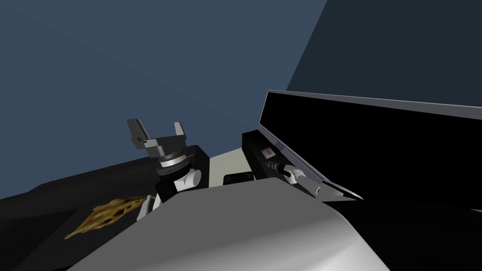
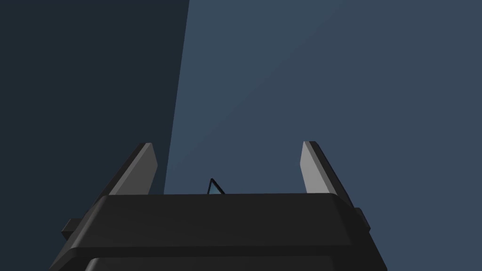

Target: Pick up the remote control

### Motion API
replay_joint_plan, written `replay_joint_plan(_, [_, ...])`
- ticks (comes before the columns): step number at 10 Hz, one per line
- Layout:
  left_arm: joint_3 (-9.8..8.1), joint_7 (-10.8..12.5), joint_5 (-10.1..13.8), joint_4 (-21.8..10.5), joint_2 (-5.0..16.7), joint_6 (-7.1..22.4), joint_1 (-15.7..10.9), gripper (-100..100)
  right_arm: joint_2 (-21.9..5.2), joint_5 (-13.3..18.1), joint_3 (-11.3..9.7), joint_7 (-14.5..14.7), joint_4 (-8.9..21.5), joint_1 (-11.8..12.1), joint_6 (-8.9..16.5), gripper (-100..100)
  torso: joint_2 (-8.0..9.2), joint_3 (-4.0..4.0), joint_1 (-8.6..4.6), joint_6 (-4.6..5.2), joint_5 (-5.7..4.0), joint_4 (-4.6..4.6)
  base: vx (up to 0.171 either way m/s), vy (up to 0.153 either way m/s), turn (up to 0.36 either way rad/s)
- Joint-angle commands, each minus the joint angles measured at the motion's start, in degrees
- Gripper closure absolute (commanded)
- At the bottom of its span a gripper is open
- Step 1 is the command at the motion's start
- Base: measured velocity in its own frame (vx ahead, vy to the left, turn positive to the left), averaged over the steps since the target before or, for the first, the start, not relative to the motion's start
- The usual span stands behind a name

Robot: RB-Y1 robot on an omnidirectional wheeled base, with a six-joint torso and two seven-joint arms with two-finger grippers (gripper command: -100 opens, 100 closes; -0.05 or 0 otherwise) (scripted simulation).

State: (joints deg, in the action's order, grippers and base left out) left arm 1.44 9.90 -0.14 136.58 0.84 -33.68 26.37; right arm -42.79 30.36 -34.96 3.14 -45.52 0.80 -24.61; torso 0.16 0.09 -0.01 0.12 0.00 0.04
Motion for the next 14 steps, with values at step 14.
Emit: replay_joint_plan(14, [0.00, 0.00, 0.00, 0.00, 0.00, 0.00, 0.00, 0, -3.75, 5.76, -7.37, 3.05, 16.63, -2.65, -2.05, -100, 0.03, 0.02, -0.02, 0.02, 0.01, 0.00, -0.006, -0.020, 0.054])
